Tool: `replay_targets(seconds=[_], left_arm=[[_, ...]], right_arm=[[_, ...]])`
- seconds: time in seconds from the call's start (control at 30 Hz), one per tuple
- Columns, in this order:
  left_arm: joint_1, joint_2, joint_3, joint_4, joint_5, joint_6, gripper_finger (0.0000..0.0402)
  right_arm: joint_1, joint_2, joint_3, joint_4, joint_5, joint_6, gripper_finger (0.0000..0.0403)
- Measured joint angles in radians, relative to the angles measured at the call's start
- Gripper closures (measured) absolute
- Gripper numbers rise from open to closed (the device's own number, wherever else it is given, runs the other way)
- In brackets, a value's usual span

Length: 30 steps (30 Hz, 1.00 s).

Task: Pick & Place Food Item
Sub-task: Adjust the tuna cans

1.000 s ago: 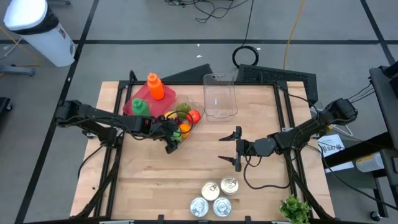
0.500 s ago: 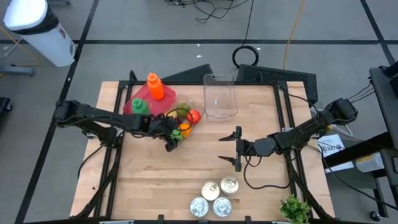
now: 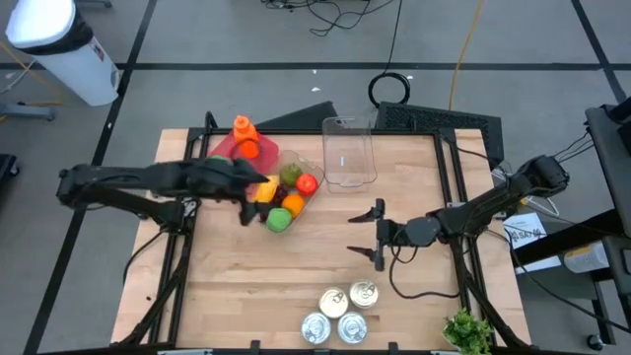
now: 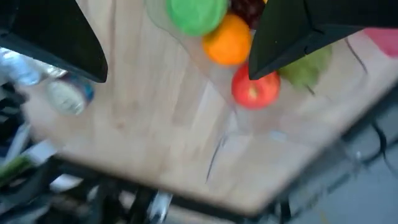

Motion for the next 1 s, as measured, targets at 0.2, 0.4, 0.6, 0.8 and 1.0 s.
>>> replay_targets(seconds=[0.2, 0.4, 0.6, 0.8, 1.0], left_arm=[[-0.009, -0.202, 0.014, -0.018, -0.003, 0.054, 0.0002], [-0.009, -0.296, 0.013, -0.045, -0.004, 0.075, 0.0002], [-0.009, -0.269, -0.003, -0.065, -0.049, 0.092, 0.0002], [-0.008, -0.186, -0.069, 0.081, -0.128, 0.024, 0.0002], [-0.009, -0.069, -0.099, 0.258, -0.078, -0.003, 0.0002]], right_arm=[[0.028, -0.074, 0.0, -0.036, -0.009, 0.098, 0.008], [0.043, -0.068, 0.0, -0.061, -0.289, 0.272, 0.008], [0.166, 0.04, 0.034, -0.099, -0.358, 0.314, 0.0084], [0.228, 0.263, 0.231, -0.368, -0.373, 0.316, 0.0085], [0.238, 0.47, 0.475, -0.613, -0.512, 0.328, 0.0085]])
